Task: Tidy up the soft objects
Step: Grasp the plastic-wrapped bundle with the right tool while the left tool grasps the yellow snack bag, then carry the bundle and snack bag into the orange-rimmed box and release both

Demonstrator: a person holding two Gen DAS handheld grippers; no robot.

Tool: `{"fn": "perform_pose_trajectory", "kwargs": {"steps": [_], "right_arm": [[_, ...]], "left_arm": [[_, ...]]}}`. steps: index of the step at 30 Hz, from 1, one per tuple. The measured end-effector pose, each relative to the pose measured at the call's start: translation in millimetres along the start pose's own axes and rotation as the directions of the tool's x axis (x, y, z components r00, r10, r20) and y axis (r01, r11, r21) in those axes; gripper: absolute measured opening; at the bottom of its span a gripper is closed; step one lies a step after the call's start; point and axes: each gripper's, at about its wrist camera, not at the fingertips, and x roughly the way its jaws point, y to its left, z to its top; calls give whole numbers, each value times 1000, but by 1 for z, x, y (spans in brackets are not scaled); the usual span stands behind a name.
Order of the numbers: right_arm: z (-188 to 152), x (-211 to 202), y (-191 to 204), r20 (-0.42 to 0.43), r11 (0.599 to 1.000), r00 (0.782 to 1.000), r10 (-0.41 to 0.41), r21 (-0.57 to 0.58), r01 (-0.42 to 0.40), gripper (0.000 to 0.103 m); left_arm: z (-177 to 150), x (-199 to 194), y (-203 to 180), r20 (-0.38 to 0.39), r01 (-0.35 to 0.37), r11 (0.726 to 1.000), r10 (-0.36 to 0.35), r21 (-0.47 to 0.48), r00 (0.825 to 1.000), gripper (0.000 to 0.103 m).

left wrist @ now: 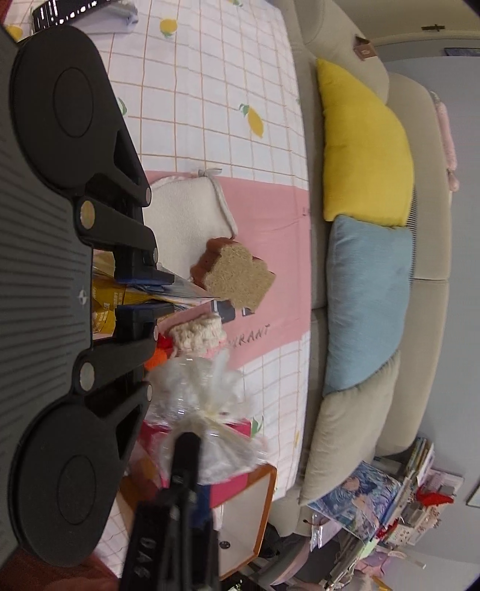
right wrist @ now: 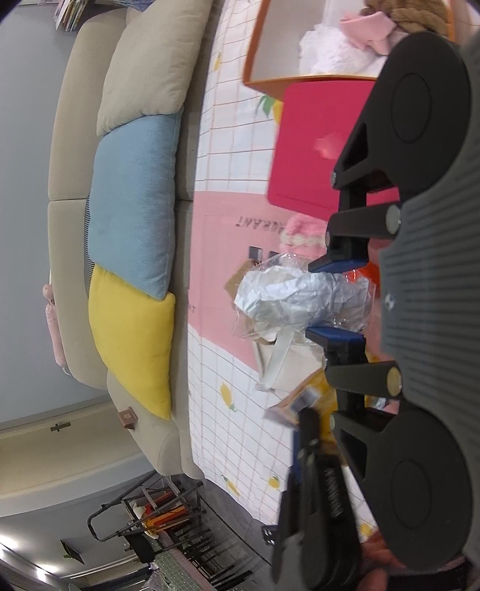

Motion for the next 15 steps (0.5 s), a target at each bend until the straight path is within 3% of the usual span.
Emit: {"fn": "perform_pose_trajectory", "kwargs": {"steps": [9, 15], "right_arm": [[-26, -32, -7, -13, 1000, 1000, -11, 24, 11, 29], [-29, -60, -25, 39, 996, 999, -29, 87, 26, 29]], "left_arm": [[-3, -32, -22, 48, 13, 999, -16, 47, 999, 9], [9, -47, -43, 82, 43, 994, -51, 96, 995, 8]]}}
